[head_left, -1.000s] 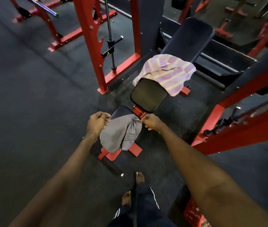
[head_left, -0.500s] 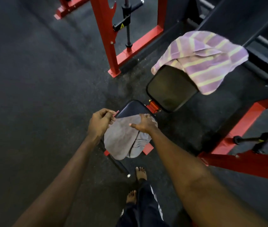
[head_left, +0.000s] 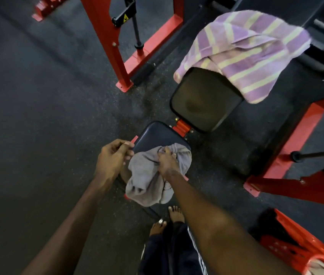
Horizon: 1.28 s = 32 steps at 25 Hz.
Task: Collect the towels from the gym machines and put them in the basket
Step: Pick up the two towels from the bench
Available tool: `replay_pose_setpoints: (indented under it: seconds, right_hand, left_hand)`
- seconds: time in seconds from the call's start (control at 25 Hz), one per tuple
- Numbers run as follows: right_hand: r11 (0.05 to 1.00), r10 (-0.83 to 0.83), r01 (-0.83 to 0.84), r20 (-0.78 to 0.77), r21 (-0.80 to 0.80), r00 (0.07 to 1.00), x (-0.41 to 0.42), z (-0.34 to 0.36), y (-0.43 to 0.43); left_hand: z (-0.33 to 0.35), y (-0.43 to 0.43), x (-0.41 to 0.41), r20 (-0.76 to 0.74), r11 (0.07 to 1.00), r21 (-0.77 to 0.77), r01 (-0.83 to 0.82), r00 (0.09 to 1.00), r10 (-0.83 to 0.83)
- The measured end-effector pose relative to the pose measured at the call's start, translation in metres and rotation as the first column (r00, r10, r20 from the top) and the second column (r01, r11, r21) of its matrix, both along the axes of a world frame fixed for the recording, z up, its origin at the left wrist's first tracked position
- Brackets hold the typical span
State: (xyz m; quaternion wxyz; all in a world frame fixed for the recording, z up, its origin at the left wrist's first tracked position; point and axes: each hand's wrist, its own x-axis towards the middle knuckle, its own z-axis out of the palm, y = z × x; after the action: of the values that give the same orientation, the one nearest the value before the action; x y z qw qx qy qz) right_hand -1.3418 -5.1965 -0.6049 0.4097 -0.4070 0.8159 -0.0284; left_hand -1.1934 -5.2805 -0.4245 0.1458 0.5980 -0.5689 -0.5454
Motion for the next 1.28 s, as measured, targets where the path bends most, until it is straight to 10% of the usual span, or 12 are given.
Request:
replay_pose_setpoints:
  seconds: [0.76, 1.28]
  right_hand:
    - [0.842, -0.513, 0.477, -0.102, -0.251, 0.852, -0.106, 0.299, 0.235]
    - [0.790, -0.568, 0.523, -0.059, -0.321, 0.821, -0.199, 0.267, 0.278]
  left_hand:
    - [0.181, 0.122, -0.172, -0.261, 0.866, -0.121, 0.486, 0.826, -0.500]
    - [0.124, 0.110, -0.301, 0.009, 0.807, -0.224, 0.546, 0.829, -0.559]
